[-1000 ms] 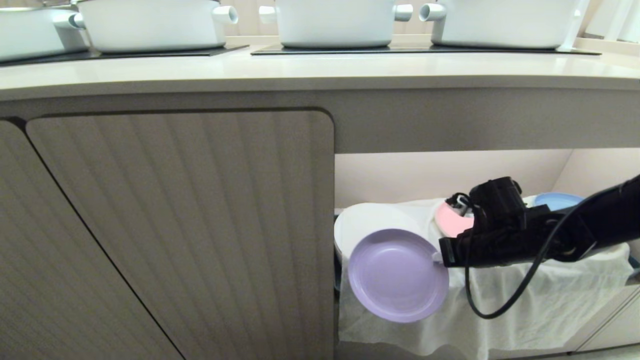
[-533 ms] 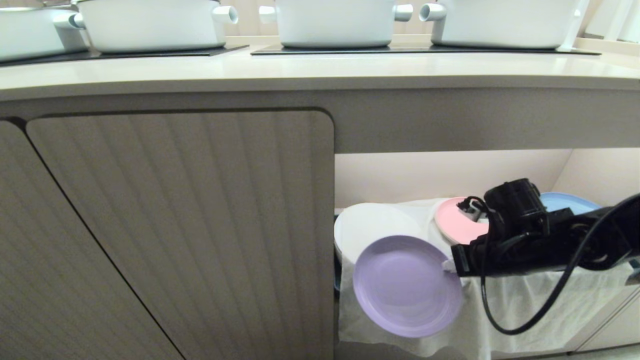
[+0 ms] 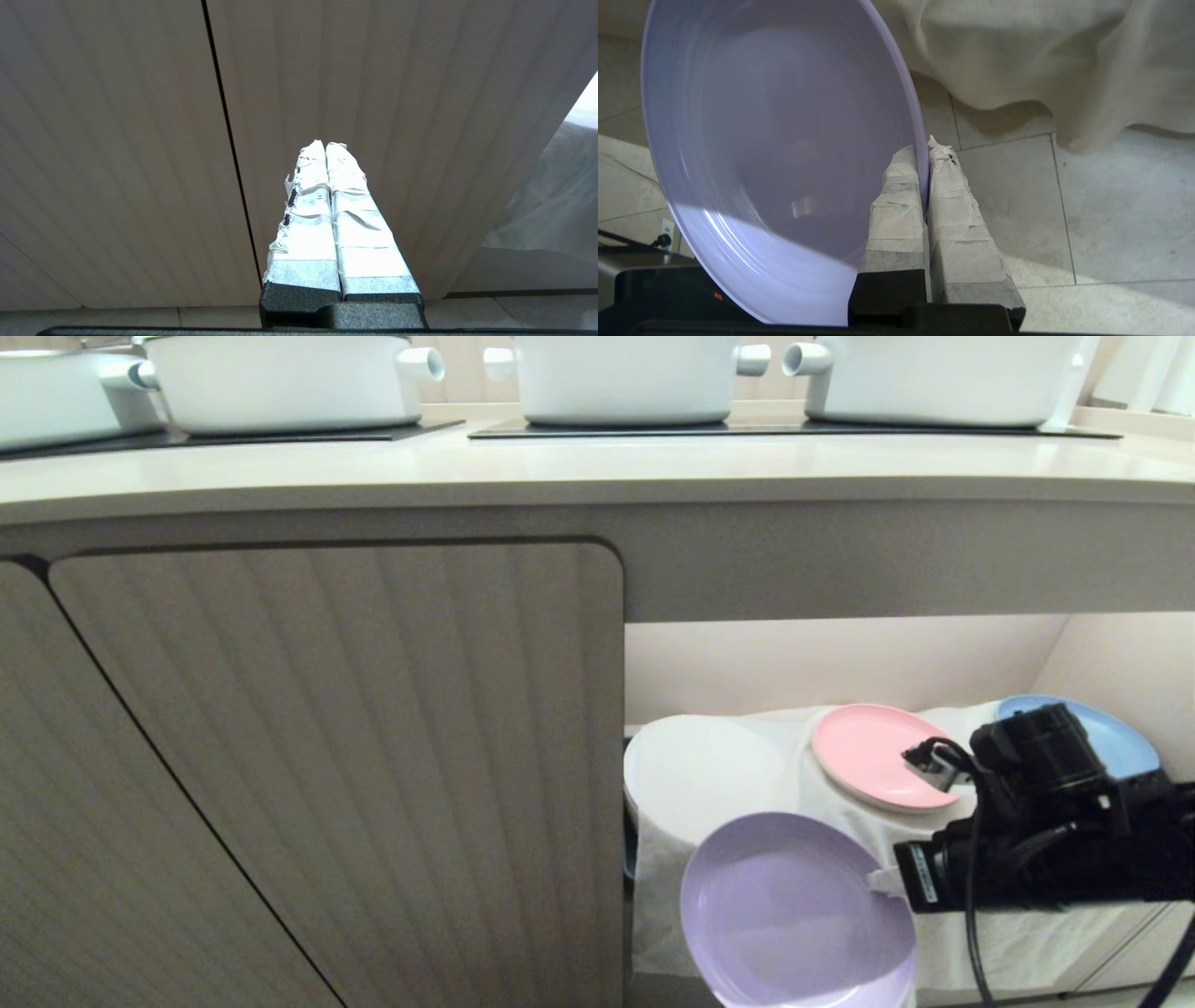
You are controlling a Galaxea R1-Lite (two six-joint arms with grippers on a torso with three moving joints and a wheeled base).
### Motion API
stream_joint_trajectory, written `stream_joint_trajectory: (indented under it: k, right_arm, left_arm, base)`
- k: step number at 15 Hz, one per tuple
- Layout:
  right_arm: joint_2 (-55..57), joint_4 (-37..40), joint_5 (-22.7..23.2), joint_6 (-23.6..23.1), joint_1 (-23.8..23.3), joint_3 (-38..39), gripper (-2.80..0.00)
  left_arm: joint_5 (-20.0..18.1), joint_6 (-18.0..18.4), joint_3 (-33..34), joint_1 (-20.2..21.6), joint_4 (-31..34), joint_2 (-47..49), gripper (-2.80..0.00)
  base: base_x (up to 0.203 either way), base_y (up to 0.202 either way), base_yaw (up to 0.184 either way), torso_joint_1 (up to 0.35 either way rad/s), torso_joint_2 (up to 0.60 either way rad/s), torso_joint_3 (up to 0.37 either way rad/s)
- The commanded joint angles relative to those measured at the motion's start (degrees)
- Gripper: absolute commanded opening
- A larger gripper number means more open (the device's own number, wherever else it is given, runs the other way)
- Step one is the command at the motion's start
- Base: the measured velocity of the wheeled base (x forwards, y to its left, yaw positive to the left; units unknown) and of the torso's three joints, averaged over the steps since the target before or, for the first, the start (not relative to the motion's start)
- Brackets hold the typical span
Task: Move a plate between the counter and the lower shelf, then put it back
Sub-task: Put the plate
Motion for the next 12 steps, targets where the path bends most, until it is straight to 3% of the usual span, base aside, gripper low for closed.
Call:
stream_joint_trajectory:
  k: [1,6,12]
  right_arm:
    - [-3.4,-0.2,0.4,0.1,-0.5,3.0,-2.8]
    - [-7.7,-0.4,1.0,4.5,-1.3,7.8,-2.8]
    - [-13.7,-0.2,1.0,4.8,-2.5,13.5,-2.8]
  left_arm:
    - [0.0,0.0,0.0,0.0,0.0,0.0,-2.8]
    - [0.0,0.0,0.0,0.0,0.0,0.0,-2.8]
    - [0.0,0.0,0.0,0.0,0.0,0.0,-2.8]
  base:
    - [0.0,0.0,0.0,0.0,0.0,0.0]
    - [0.0,0.0,0.0,0.0,0.0,0.0]
    - [0.0,0.0,0.0,0.0,0.0,0.0]
